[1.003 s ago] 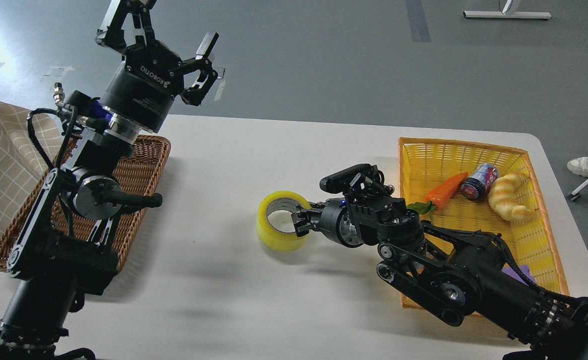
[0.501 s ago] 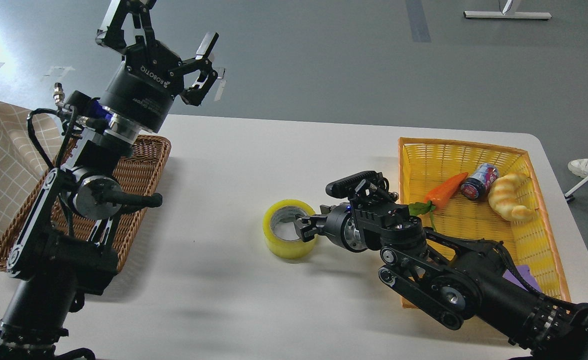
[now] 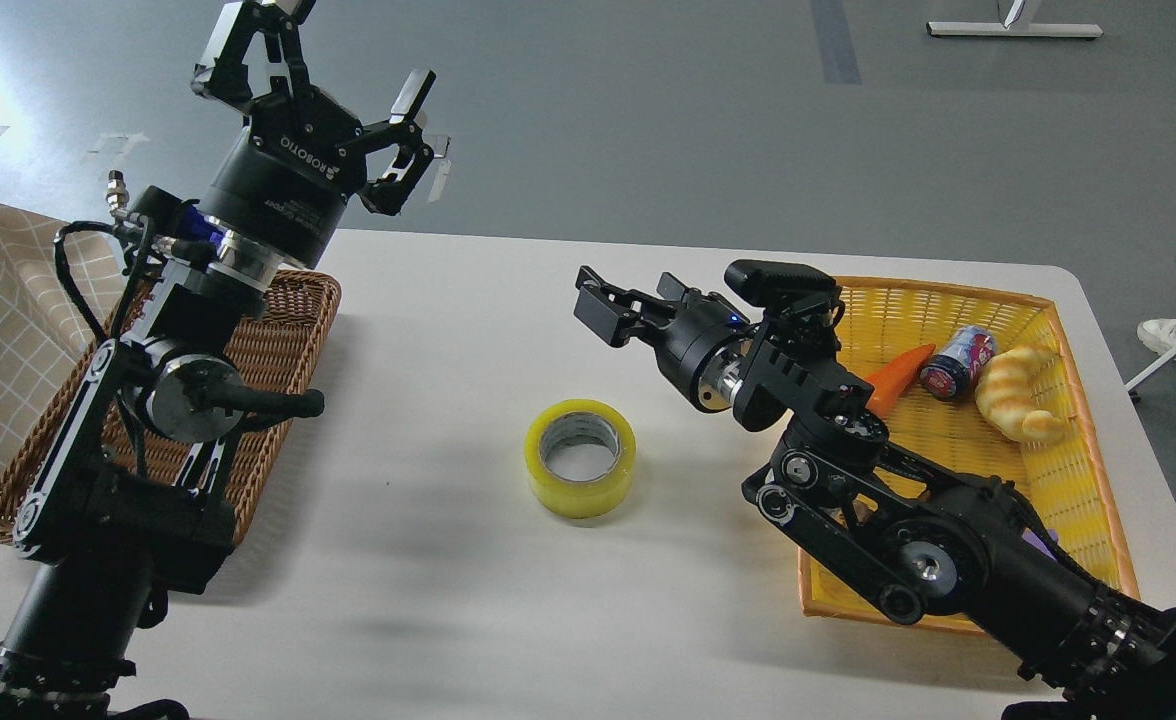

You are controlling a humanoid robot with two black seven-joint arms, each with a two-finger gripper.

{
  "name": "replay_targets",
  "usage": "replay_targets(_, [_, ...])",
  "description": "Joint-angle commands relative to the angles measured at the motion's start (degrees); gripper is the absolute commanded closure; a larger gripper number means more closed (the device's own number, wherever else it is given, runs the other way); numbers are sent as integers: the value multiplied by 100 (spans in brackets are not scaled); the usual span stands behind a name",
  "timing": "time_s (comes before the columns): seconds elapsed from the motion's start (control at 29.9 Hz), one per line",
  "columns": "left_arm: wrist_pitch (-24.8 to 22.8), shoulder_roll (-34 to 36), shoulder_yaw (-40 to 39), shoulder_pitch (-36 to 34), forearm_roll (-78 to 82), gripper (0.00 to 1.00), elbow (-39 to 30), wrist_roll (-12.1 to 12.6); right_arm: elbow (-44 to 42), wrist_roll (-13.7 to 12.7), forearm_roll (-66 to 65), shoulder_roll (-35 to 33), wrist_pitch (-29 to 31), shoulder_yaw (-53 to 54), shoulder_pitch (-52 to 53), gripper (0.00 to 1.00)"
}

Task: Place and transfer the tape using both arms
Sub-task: 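Release the tape roll on the table and raise the right gripper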

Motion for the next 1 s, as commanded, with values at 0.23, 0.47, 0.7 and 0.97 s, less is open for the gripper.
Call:
replay_targets(0.23, [537,149,62,-6,52,2,62,105,904,889,2481,-324,455,1973,-235,0])
replay_targets(0.47, [996,140,123,29,70,2,71,70,1204,864,5080,-1178,1424,3057,-332,0])
replay_targets(0.7, [627,140,211,38,70,2,71,78,1432,864,6756,-1547,1828,4311,-866,0])
replay_targets(0.97, [670,-255,132,152,9,2,44,-290,1617,899,7287,-1205,1863,5078,-1641,0])
